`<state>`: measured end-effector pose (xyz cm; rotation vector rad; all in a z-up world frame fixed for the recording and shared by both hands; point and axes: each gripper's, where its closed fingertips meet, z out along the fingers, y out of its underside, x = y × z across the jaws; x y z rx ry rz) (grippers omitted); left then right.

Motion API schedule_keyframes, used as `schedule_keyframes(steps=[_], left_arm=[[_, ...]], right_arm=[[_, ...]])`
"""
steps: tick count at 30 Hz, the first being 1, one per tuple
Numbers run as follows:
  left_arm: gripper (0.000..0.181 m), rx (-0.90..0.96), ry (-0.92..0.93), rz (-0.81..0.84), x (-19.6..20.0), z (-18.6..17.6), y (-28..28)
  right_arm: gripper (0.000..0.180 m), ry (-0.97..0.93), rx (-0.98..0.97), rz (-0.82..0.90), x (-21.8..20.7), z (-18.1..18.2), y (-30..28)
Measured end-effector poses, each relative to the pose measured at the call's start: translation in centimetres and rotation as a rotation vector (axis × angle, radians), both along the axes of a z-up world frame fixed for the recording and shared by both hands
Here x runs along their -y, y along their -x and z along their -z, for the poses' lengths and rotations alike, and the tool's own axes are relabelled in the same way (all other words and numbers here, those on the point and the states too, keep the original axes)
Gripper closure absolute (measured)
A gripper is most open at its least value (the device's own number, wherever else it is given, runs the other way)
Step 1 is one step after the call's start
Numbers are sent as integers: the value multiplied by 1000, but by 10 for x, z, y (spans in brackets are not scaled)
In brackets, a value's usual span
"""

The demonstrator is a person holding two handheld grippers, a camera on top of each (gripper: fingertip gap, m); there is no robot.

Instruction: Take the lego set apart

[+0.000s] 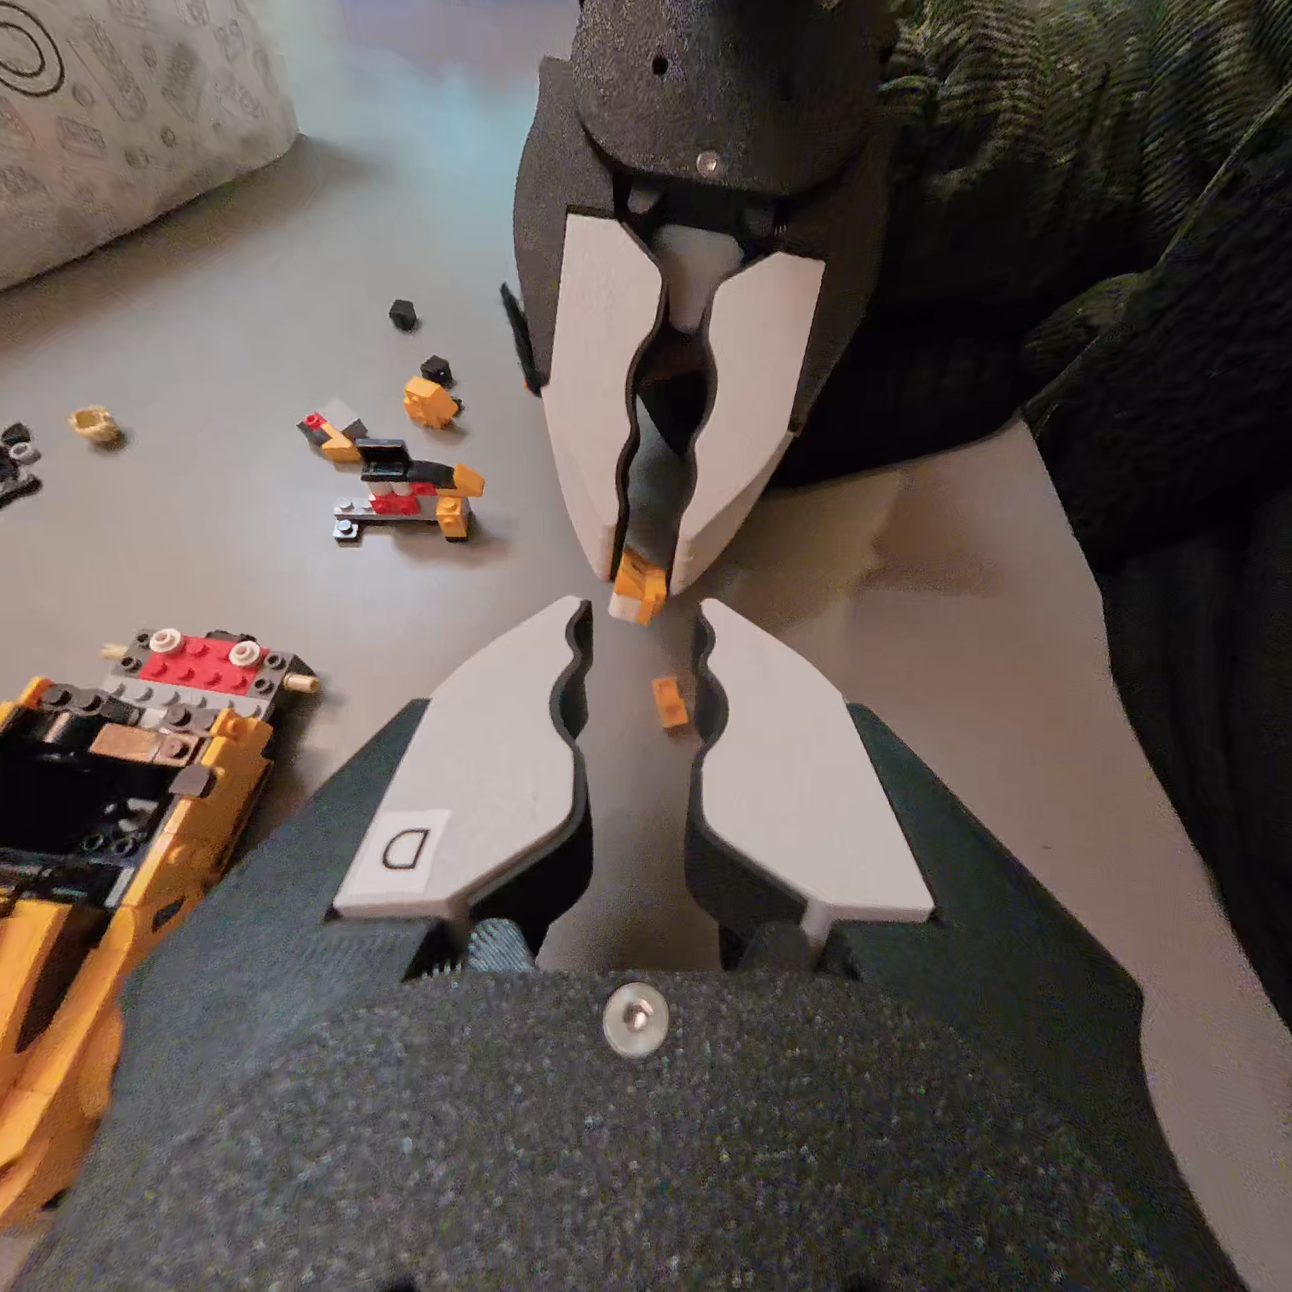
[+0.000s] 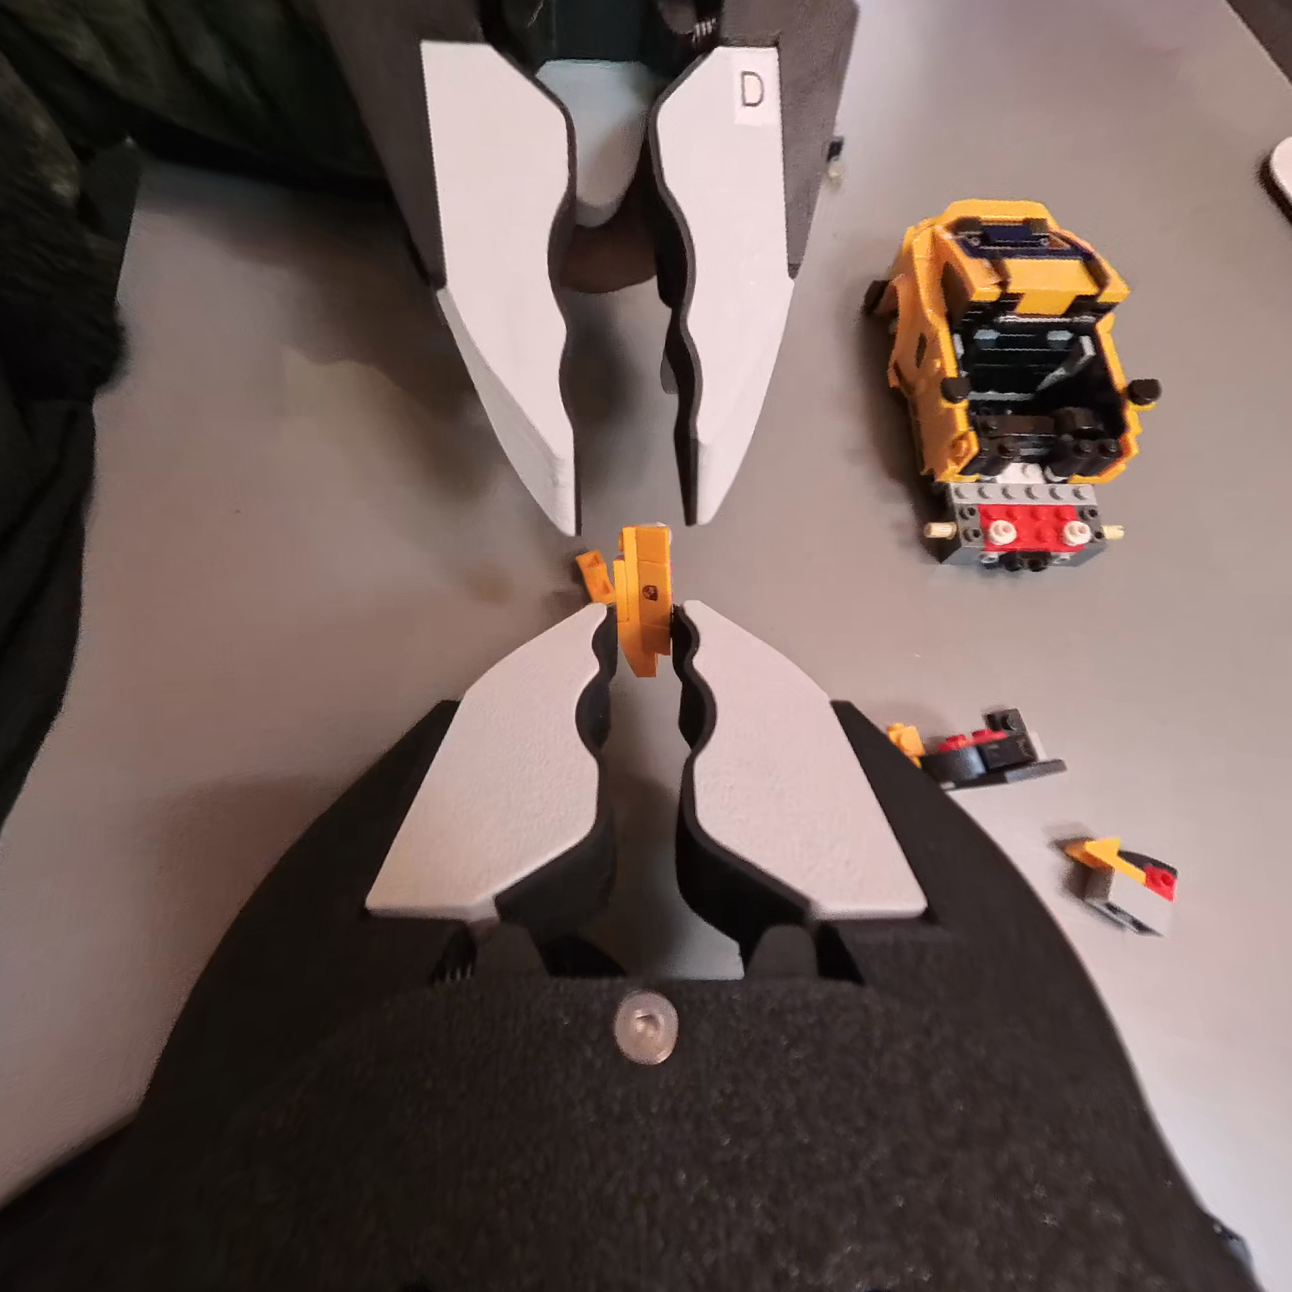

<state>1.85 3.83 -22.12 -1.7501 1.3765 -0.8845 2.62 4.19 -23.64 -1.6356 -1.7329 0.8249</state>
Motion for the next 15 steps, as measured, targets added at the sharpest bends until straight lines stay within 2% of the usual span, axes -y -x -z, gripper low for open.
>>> schedule_keyframes(steps=[7,12,15], left_arm=[[165,-39,-47,20,4,7,-7],[166,99,-31,-28,-6,-18,0],[166,206,11,-31,-8,-34,4]], right_arm=[[165,-56,-26,-37,7,-5,6],[156,-56,-137,10,-5,-27,2],[158,-60,-187,23,-8,-35,0]])
